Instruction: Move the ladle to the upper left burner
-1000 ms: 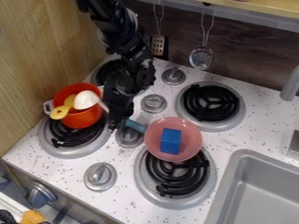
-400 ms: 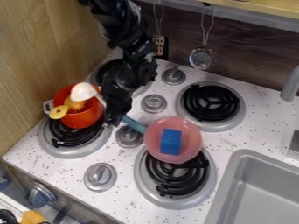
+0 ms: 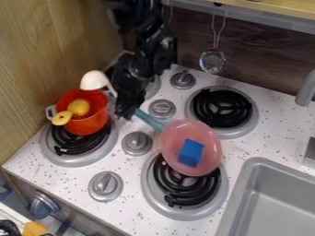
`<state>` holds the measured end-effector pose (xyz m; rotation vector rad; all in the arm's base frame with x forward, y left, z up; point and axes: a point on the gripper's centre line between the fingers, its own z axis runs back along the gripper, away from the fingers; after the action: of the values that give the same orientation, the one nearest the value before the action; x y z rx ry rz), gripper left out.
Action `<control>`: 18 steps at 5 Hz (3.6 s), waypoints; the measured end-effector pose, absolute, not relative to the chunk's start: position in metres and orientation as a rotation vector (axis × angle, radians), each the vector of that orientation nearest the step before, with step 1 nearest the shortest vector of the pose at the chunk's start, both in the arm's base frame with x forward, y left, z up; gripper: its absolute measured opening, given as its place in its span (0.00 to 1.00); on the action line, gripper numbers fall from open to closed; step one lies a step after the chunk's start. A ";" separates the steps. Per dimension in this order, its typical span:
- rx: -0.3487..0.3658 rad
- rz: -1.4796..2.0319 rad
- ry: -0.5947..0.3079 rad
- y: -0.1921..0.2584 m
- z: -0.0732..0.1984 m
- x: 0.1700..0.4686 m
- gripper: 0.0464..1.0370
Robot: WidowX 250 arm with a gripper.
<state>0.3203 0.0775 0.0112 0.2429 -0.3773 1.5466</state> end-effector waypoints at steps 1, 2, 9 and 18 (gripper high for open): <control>0.214 1.470 -0.422 0.071 0.017 0.335 0.18; 0.207 1.427 -0.498 0.079 0.020 0.342 0.18; 0.025 0.708 -0.519 0.085 -0.003 0.411 0.18; 0.066 0.888 -0.589 0.079 0.016 0.386 0.96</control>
<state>0.3857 0.0791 0.0161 0.0663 -0.5891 0.8878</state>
